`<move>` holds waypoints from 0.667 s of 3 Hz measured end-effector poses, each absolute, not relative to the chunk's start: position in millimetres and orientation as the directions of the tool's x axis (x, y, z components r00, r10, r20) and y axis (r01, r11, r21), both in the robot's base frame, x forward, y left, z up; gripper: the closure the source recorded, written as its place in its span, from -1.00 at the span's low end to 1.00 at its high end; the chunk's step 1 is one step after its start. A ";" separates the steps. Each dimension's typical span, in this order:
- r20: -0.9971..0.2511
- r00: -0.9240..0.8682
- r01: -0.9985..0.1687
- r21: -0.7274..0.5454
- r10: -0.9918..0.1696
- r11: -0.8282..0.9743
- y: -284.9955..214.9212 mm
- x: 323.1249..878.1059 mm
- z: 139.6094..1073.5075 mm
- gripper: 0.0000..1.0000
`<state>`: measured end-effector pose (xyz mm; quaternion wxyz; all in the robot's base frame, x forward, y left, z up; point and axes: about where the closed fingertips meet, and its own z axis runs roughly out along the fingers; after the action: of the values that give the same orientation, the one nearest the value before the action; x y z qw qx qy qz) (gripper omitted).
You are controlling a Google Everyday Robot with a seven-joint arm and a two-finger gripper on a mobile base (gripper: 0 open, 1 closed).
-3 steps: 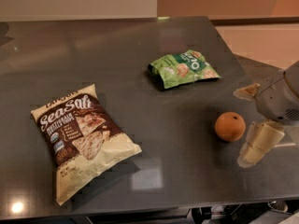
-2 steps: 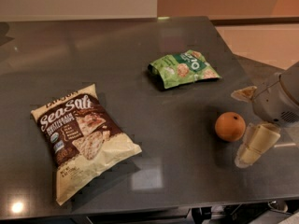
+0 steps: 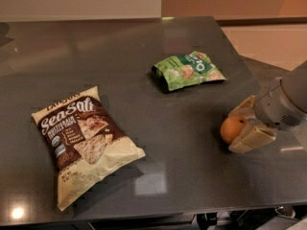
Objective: Pick orange
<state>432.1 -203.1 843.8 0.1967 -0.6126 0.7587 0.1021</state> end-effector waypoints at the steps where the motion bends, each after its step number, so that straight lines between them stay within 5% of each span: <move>1: -0.435 -0.175 -0.969 -0.081 -0.883 0.232 -202.9 434.4 849.3 0.26; 2: -0.460 -0.163 -0.973 -0.073 -0.873 0.220 -194.1 435.4 870.4 0.74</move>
Offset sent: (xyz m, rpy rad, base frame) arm 0.0047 0.0181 0.0561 0.0840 0.0054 0.0266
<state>435.4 -194.1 870.4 0.2077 -0.6127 0.7529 0.1206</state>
